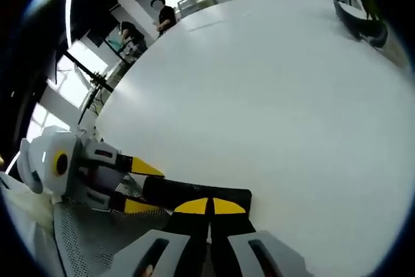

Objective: Press the specified remote control buttons in sequence, fully releasing each button before pressing the next.

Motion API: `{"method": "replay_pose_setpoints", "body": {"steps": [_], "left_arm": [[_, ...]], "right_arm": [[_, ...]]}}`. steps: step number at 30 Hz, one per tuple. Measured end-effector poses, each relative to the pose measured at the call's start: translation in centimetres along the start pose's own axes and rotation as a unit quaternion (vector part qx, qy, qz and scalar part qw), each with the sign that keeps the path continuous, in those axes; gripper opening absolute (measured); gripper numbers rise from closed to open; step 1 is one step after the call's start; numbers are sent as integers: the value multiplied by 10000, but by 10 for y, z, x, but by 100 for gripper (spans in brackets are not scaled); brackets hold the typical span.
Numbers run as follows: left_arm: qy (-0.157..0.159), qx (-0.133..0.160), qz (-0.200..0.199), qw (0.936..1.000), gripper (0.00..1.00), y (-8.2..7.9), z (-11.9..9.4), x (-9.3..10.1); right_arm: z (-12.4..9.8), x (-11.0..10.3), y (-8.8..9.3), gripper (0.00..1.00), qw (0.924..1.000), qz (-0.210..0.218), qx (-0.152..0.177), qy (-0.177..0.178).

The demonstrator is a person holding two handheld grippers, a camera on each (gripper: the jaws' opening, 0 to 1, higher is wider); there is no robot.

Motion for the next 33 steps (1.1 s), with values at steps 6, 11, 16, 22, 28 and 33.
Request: {"method": "replay_pose_setpoints", "body": {"steps": [6,11,16,22,28,33], "left_arm": [[33,37,98,9999,25,0,0,1],[53,42,104,9999,24,-1,1,2],[56,50,92,9999,24,-2,1,2],[66,136,223,9996,24,-6,3,5],[91,219,249,9994,24,-10,5,7],[104,275,229,9993,24,-9,5,7]], "right_arm": [[-1,-6,0,0,9998,-163,-63,-47],[-2,-7,-3,0,9993,-364,-16,-8],[-1,-8,-4,0,9993,-361,-5,-48],[0,-10,-4,0,9990,-451,-30,-70],[0,-7,-4,0,9989,-473,-61,-19],[0,-4,-4,0,9990,-441,-42,41]]}}
Point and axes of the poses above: the point that each gripper's makers call its tool centre point, and the gripper's own axes: z roughly forward along the fingers, x roughly to its right, y roughly out of its underside, the point moved 2 cm from there along -z, roughly backward along the fingers, and after that the axes turned 10 degrees about -y, right-handed, at the moved point
